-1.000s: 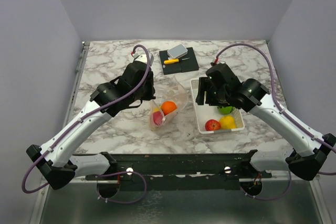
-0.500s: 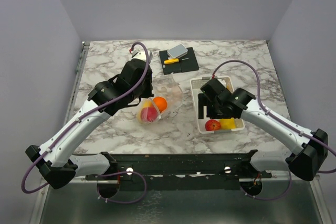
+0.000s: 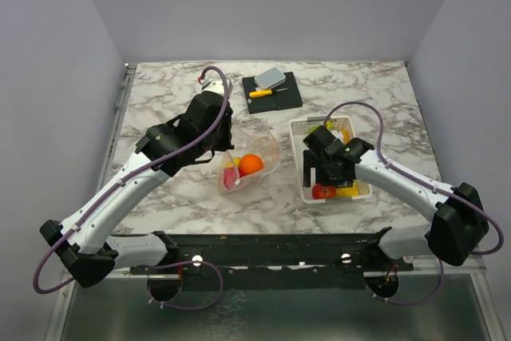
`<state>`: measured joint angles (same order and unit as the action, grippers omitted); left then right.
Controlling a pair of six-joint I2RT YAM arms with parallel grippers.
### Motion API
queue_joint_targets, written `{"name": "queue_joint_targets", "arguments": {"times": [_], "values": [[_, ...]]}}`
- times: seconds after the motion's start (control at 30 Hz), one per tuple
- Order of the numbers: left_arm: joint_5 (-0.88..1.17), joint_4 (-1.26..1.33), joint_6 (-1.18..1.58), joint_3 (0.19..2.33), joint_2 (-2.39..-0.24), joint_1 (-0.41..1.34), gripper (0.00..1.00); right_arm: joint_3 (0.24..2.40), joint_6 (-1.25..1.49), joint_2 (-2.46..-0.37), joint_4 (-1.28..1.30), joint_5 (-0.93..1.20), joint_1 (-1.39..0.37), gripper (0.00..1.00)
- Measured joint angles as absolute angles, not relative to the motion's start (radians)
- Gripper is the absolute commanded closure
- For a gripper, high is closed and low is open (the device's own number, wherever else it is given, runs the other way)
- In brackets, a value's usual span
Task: Place the food in the zip-top bag and seal the zipper
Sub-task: Pick up the fake fruit from the bin.
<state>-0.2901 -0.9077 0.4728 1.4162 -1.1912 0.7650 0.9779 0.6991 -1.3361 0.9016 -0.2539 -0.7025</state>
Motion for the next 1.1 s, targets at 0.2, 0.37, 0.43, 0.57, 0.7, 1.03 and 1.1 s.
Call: {"name": "queue_joint_targets", "arguments": {"times": [0.2,0.37,0.43,0.57,0.7,1.03,1.1], "values": [[-0.287,-0.907,0.474,1.416,-1.191,0.765,1.0,0.945,0.694,-1.374,0.864,-0.253,-0.684,0.06],[-0.286,-0.907,0.474,1.416,-1.191,0.765,1.0,0.916,0.688,-1.398,0.828,-0.253,-0.668,0.05],[-0.286,-0.907,0.474,1.416,-1.191,0.765,1.0,0.901,0.687,-1.407,0.813,-0.252,-0.665,0.07],[-0.286,-0.907,0.474,1.415,-1.191,0.765,1.0,0.879,0.686,-1.423,0.797,-0.25,-0.661,0.16],[-0.286,-0.907,0.474,1.413,-1.191,0.765,1.0,0.876,0.682,-1.428,0.789,-0.25,-0.661,0.34],[-0.286,-0.906,0.474,1.407,-1.191,0.765,1.0,0.913,0.678,-1.392,0.822,-0.253,-0.661,0.61],[-0.286,-0.906,0.474,1.405,-1.191,0.765,1.0,0.952,0.677,-1.37,0.846,-0.26,-0.661,0.63]]}}
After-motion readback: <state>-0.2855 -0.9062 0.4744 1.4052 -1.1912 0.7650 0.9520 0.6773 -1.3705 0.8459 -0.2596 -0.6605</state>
